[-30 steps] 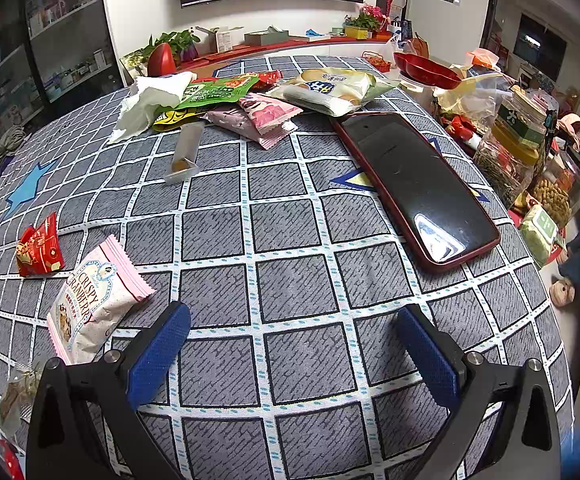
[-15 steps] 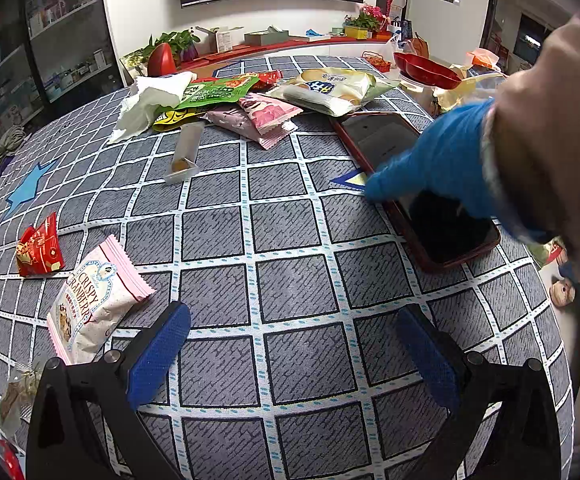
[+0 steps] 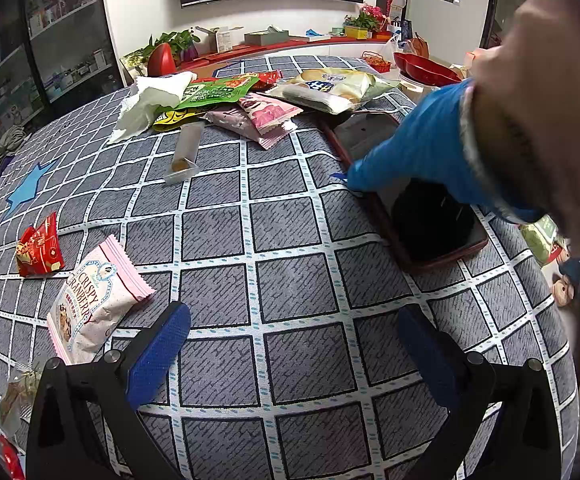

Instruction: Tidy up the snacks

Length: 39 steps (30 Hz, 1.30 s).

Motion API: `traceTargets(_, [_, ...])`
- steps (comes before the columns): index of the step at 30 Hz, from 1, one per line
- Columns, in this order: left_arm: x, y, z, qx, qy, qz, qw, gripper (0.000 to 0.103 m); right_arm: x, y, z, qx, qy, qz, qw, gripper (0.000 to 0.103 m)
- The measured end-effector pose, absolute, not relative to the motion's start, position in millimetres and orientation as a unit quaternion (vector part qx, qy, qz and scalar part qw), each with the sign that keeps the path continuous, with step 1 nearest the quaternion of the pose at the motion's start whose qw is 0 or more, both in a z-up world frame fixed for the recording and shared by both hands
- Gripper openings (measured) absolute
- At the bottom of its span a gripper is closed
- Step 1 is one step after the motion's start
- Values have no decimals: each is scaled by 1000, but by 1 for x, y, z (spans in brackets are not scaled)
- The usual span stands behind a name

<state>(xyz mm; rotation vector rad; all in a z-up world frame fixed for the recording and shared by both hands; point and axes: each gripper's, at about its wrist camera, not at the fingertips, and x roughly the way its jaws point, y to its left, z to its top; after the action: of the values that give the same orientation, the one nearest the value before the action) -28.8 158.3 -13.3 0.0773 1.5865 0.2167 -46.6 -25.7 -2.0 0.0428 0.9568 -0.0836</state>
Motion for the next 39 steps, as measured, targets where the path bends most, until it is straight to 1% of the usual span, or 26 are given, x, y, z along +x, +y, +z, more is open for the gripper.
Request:
traceTargets(7, [-24,162,6,40,695,53,716,78,-45,-26,-2,21,460,-40,887,103])
traceTargets(13, [-2,165,16,50,682,23,729,78,-45,-26,-1,21,460,-40,887,103])
traceTargets(16, [6,176,29,58,675,13,735,78,-45,-26,-1,21,460,-39,887,103])
traceTargets(26, [1,201,29,90,669,1,738,78,-43,-29,-2,23,463,-44,885,103])
traceTargets(27, [2,203,30,95,667,-2,739,78,-43,-29,-1,22,474,-42,879,103])
traceTargets(30, [6,194,38,101,659,-15,746,78,-23,-39,4,17,550,-17,835,103])
traceTargets(32, [15,188,39,98,657,-33,747,78,-26,-43,7,25,589,2,808,103])
traceTargets(36, [34,162,29,115,645,-86,750,78,-53,-58,9,103,647,14,755,103])
traceTargets(39, [48,138,10,146,646,-123,739,78,-90,-65,7,124,688,-1,715,103])
